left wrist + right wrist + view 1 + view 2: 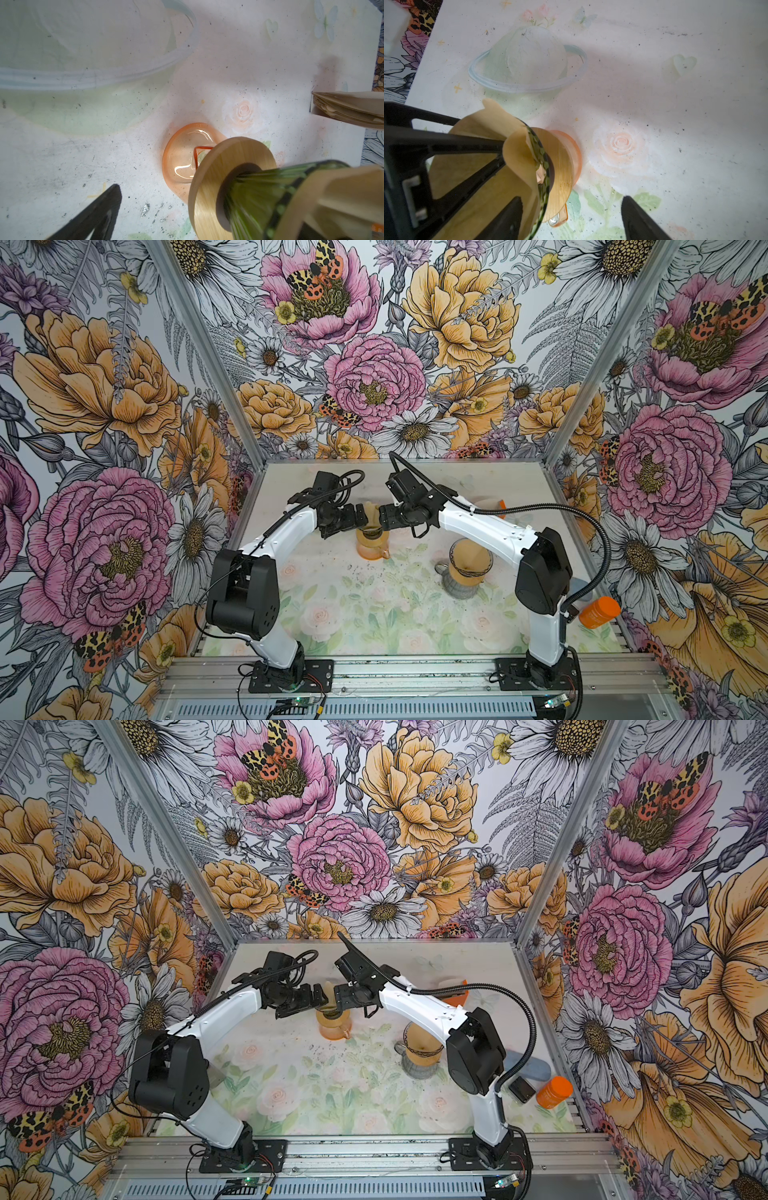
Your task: Place the coffee filter in the dripper
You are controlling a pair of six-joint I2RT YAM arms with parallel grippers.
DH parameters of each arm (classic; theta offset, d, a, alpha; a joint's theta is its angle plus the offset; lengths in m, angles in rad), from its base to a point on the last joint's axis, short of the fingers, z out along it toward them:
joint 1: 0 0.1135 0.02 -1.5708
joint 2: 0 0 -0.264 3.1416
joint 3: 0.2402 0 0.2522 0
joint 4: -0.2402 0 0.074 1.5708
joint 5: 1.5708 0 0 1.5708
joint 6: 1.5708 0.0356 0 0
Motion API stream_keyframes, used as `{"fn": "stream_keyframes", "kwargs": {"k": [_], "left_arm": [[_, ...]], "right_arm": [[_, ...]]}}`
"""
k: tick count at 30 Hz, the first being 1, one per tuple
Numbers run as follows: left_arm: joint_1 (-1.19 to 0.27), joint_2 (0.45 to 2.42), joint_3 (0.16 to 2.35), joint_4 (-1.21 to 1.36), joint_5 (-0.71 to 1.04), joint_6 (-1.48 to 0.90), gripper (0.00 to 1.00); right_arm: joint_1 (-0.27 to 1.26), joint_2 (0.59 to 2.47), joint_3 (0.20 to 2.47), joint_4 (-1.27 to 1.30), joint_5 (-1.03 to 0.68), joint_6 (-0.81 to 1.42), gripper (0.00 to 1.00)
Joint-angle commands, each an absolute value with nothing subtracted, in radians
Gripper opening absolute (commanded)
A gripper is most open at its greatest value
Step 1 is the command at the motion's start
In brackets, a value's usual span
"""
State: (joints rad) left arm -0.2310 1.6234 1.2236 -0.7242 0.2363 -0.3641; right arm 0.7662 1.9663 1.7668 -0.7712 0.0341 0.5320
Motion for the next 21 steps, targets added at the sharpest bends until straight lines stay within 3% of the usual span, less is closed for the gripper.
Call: {"fn": "stream_keyframes", "kwargs": {"k": [1,21], "left_arm": [[-0.221,1.587,1.255,-0.727,0.250,-0.357,0.99],[-0.212,1.551,1.255,-0.744,0.286,-0.340,0.99]], "right_arm": [[0.764,1.947,1.798,-0.783,0.051,0.529,0.75],[0.773,1.978,1.877,-0.781,-0.013,0.506,0.76]]}}
